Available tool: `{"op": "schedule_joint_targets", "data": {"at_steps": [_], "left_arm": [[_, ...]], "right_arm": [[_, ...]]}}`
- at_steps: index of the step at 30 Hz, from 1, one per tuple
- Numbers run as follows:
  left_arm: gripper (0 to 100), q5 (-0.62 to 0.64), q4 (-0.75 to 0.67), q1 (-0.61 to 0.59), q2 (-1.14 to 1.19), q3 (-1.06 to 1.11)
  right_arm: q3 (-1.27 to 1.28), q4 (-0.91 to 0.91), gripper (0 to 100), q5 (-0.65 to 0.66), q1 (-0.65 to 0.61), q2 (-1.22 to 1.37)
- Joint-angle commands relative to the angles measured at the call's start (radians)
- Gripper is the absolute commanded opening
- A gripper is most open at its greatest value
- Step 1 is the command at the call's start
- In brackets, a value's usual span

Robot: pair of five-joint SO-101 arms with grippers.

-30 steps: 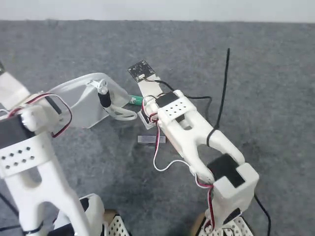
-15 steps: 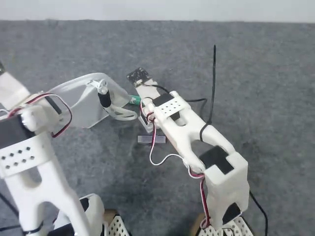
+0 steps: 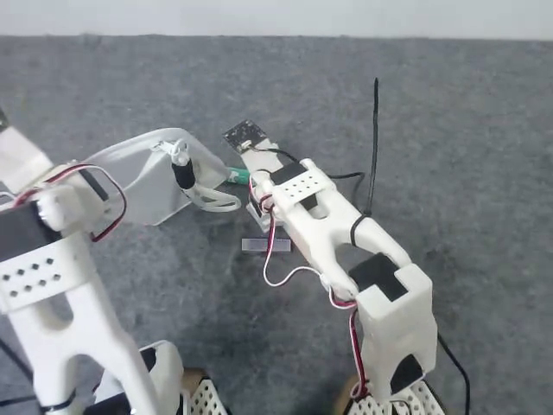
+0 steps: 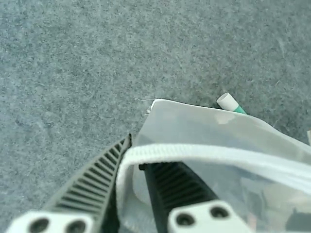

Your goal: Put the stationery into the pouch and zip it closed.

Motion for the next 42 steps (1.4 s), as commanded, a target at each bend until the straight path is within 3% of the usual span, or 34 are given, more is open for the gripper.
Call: {"op": "schedule_joint_targets", "data": {"at_steps": [1,17,42], "left_arm": [[1,0.009,-0.035,-0.009,0.002,0.004],[1,0.009,-0.060,-0.009,-0.005,0.031],[1,0.009,-0.061,-0.009,-0.005,0.031]], "right_arm": [[-0.037,0.002,0.3,0.012,0.002,-0.004],[-0.029,0.015,0.6,0.008,0.004,-0.036],[-0.029,0.237,0.6,0.002,-0.005,-0.314]]}}
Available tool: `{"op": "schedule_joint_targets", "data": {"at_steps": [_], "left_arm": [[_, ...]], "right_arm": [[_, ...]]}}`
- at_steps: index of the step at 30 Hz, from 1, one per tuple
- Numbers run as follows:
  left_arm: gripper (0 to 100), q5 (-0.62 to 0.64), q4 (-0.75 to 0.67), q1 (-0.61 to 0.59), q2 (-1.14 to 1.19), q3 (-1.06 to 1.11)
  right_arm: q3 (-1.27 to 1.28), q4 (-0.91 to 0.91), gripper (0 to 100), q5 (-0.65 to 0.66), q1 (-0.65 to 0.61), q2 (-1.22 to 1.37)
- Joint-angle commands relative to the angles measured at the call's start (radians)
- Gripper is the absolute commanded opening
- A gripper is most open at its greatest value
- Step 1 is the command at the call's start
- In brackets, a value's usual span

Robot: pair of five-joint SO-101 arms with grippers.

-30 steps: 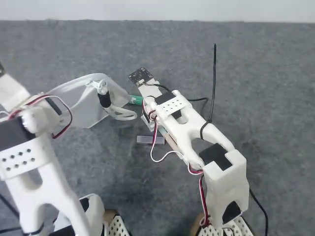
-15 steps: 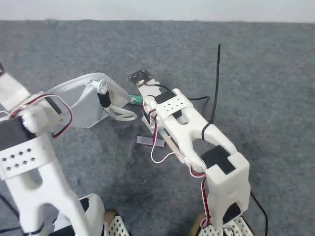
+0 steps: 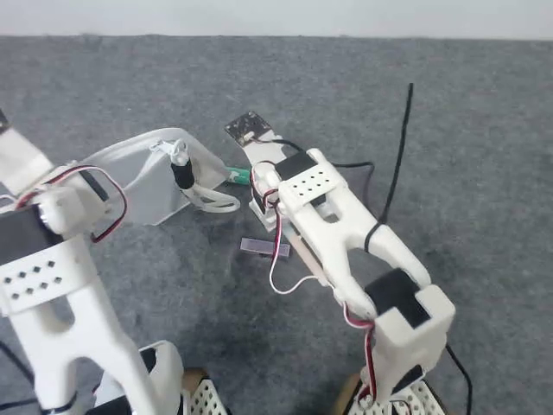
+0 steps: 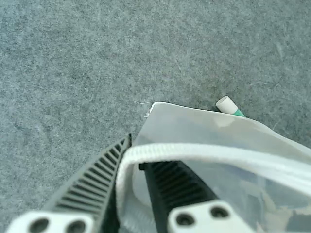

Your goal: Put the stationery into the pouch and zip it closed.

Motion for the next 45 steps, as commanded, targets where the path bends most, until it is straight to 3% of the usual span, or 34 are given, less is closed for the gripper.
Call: {"op": "schedule_joint_targets", "data": {"at_steps": [1,14,26,42,45], "left_arm": [[1,0.009,-0.032,-0.009,0.006,0.001],[1,0.009,-0.032,-0.009,0.006,0.001],[1,0.009,-0.032,-0.009,0.006,0.001],[1,0.009,-0.031,-0.008,0.006,0.001],[1,0.009,-0.031,-0.008,0.008,0.001]], "right_arm": [[-0.031,0.018,0.6,0.000,-0.004,-0.114],[0.089,0.004,0.6,0.000,-0.050,-0.321],[0.347,-0.208,0.6,0.000,-0.079,-0.578],[0.358,-0.196,0.6,-0.002,-0.120,-0.708],[0.358,-0.196,0.6,-0.063,-0.120,-0.739]]}}
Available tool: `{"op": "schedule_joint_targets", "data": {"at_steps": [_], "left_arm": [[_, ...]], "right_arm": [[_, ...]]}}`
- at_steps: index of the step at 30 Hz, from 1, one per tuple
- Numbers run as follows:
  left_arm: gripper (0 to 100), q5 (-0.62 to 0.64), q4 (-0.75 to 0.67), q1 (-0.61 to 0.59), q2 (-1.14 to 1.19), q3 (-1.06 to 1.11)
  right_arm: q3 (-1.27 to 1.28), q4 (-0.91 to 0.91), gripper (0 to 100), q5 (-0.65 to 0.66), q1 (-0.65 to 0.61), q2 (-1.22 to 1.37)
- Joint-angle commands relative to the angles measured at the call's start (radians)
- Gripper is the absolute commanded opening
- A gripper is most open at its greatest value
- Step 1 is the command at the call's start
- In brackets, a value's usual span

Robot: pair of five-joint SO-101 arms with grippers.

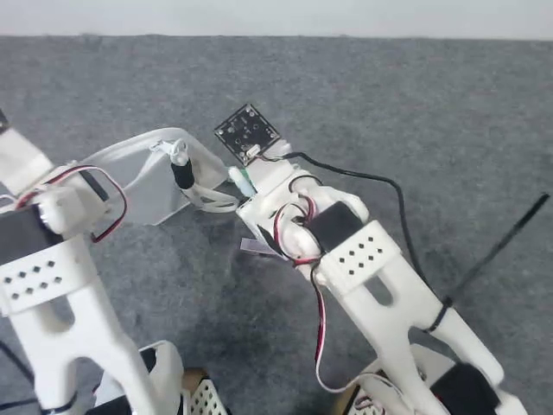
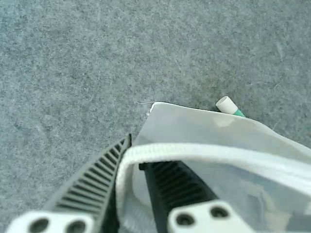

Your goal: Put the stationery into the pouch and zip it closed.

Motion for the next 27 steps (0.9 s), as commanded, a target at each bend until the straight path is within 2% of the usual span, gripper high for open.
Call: {"op": "schedule_joint_targets", "data": {"at_steps": [1,11,15,21,27], "left_arm": [[1,0.009,-0.031,-0.008,0.008,0.001],[1,0.009,-0.032,-0.005,0.011,0.001],[1,0.009,-0.034,-0.005,0.011,0.001],[1,0.011,-0.035,-0.005,0.009,0.012],[1,0.011,-0.035,-0.005,0.009,0.012]], "right_arm": [[-0.005,-0.008,0.6,-0.064,-0.012,-0.091],[-0.006,0.016,0.6,-0.091,-0.015,-0.285],[-0.008,0.004,0.6,-0.086,-0.056,-0.366],[-0.008,-0.065,0.6,-0.086,-0.125,-0.444],[-0.006,-0.145,0.6,-0.086,-0.133,-0.475]]}}
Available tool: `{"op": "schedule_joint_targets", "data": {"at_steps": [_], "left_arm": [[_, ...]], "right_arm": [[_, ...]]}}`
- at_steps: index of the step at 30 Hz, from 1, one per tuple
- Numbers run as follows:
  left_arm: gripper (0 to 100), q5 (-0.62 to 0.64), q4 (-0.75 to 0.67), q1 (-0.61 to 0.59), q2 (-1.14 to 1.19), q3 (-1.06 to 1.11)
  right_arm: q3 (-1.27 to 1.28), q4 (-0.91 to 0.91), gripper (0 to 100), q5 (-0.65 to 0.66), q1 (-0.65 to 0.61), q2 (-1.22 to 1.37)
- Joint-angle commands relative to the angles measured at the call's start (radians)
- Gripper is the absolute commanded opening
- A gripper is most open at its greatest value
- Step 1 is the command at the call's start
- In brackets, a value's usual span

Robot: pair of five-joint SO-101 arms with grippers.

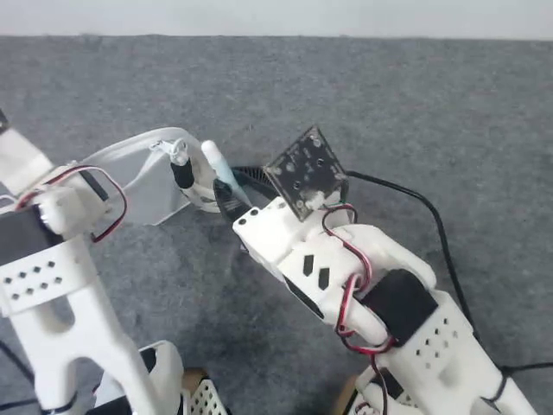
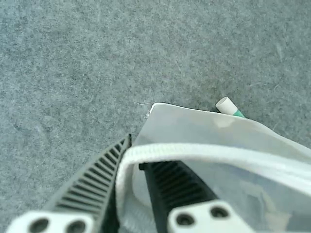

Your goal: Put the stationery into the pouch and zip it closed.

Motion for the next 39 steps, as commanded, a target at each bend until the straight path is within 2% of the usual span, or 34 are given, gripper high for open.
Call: {"op": "schedule_joint_targets", "data": {"at_steps": [1,29,39], "left_arm": [[1,0.011,-0.031,-0.005,0.009,0.005],[1,0.012,-0.031,-0.002,0.006,0.001],[1,0.014,-0.021,0.160,0.005,-0.045]], "right_arm": [[-0.008,-0.054,0.6,-0.006,-0.008,-0.047],[-0.008,-0.380,0.6,-0.005,-0.008,-0.054],[0.014,-0.387,0.6,-0.005,-0.008,-0.182]]}}
